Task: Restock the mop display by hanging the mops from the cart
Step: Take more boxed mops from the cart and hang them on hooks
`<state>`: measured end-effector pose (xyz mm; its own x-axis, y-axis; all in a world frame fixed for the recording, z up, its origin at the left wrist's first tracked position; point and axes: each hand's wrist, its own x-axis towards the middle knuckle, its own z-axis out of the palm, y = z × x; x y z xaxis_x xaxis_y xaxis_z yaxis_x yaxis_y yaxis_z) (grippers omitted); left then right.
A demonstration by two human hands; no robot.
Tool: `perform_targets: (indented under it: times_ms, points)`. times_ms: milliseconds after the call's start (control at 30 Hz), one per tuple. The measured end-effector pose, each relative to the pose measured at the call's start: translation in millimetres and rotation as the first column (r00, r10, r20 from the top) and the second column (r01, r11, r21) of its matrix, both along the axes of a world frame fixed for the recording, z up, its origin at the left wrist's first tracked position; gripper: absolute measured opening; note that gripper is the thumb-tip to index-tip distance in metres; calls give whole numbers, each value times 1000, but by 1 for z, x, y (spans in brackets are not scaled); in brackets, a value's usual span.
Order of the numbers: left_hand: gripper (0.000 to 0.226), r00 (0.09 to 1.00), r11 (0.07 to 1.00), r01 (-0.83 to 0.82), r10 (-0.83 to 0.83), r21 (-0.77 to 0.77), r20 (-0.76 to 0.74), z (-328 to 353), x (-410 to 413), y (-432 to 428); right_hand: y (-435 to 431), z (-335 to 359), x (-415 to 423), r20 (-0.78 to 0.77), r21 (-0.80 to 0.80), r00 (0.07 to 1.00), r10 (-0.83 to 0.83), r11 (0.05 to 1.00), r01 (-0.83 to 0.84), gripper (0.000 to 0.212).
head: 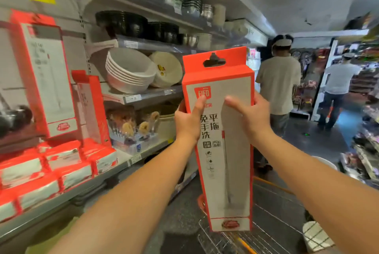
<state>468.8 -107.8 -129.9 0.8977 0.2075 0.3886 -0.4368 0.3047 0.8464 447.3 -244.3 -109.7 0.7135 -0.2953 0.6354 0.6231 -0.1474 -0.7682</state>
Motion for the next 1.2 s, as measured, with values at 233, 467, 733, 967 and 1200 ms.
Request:
perform_targets:
  times_ms: [233, 467, 733, 967, 1200]
  points:
    - [32, 984, 982, -171, 174, 79, -31, -3, -72, 113, 109, -11, -48, 25, 55, 989, 148, 987, -149, 29]
    - [60, 942, 937, -325, 332, 129, -42, -15, -154, 232, 228, -27, -91, -25, 47, 942, 333, 942, -332, 27]
    - [72, 844, 832, -509, 533, 220, -59, -18, -216, 331, 344, -30, -117, -46, 38, 849, 527, 850, -526, 16]
    - [32, 666, 644, -710, 746, 285, -26, -5, -243, 391, 429, -22, -120, -52, 79, 754, 655, 755, -651, 9]
    - [25, 469, 434, -828, 883, 356, 13, 6, -243, 437, 489, -9, -105, -100, 46, 638, 764, 644, -764, 33]
